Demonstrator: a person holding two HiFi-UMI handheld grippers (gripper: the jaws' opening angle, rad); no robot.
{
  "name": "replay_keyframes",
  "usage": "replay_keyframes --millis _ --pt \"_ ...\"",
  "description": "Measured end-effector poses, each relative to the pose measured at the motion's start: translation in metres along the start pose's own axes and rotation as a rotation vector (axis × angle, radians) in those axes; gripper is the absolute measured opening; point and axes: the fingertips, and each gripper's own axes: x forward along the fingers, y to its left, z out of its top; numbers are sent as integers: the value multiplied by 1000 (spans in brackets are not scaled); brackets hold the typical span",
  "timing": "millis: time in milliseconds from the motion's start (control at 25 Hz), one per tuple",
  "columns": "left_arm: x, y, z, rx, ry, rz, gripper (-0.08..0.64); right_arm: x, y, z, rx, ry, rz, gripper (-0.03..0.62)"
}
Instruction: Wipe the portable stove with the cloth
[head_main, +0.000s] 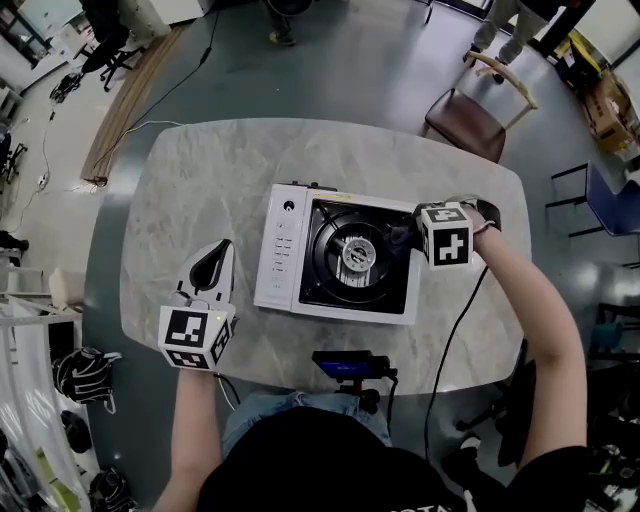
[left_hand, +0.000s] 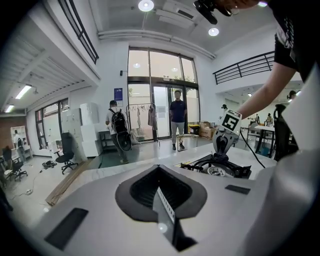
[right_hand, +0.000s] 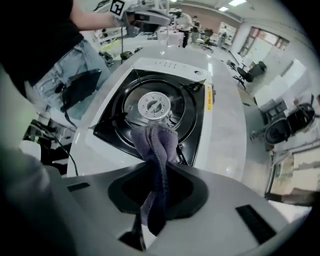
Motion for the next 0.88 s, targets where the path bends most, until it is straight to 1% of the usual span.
replay_keyframes --millis 120,200,280,320,400,480,560,680,800,880 --pt "-2 4 1 -2 -5 16 11 2 -5 -2 -189 40 -44 72" --pt "-4 6 2 -3 -8 21 11 3 -7 -3 -274 60 -76 72" --pt "-7 6 2 -2 -9 23 11 3 -8 -3 -315 72 -99 72" --pt "-7 5 2 -1 -10 22 11 2 -8 -3 -316 72 -102 72" --pt "-9 5 3 0 -16 21 11 -1 -6 -3 -288 51 -95 72" --pt "-10 7 5 -1 -24 22 12 -10 -5 -1 -233 11 -82 72" --pt "-11 8 8 -5 -34 21 12 -22 -5 4 -136 -43 -59 72" --pt "-11 7 11 -6 -47 13 11 -39 -7 15 96 -149 -9 72" --pt "-9 5 12 -4 -58 -1 11 -48 -14 23 335 -253 -1 72" --pt "-8 5 14 -5 -67 -9 11 -55 -17 32 499 -346 5 72"
